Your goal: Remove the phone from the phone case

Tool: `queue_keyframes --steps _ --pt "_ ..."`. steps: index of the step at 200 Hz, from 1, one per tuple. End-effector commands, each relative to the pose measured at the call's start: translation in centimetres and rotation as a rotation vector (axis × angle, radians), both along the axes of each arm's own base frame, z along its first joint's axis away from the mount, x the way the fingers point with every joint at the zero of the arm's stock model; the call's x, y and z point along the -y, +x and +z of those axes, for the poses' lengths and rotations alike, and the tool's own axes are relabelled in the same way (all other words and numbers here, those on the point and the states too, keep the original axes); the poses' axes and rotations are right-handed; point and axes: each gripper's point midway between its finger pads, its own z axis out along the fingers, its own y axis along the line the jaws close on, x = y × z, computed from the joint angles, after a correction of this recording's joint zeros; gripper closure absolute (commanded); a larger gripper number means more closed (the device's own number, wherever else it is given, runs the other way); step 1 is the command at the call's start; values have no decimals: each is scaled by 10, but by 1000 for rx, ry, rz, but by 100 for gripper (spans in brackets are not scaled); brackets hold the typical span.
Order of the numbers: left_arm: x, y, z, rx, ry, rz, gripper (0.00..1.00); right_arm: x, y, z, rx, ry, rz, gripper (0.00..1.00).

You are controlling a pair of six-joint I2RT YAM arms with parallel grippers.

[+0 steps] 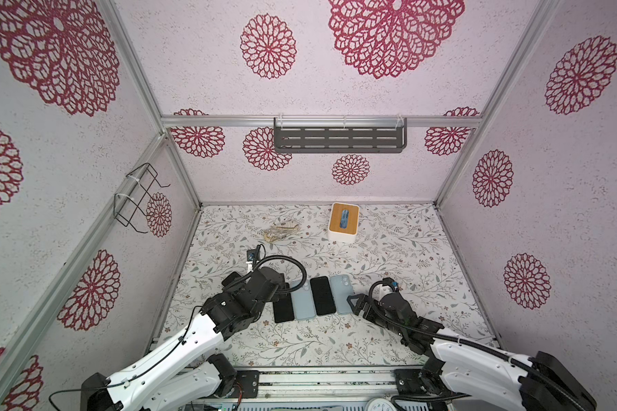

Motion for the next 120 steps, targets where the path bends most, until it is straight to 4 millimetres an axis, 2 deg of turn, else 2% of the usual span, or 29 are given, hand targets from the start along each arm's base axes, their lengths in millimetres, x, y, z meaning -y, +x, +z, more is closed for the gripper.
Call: queue_keyframes --steps 1,26,51,77,99,120 --pt "-16 3 -5 -27 -113 92 3 23 -7 1 17 -171 22 1" --pt "-38 13 -17 -73 -184 181 3 17 -6 27 79 -186 83 1" --pt "-63 26 -37 -160 -208 281 3 8 -3 42 109 -182 127 1" --pt "-82 38 -61 -240 -254 363 3 -3 -1 49 126 -162 163 1" --pt "-86 50 -79 -282 -327 381 3 -13 2 52 140 -135 188 1" --pt "-97 55 -99 -338 -349 431 3 -27 3 55 149 -109 239 1"
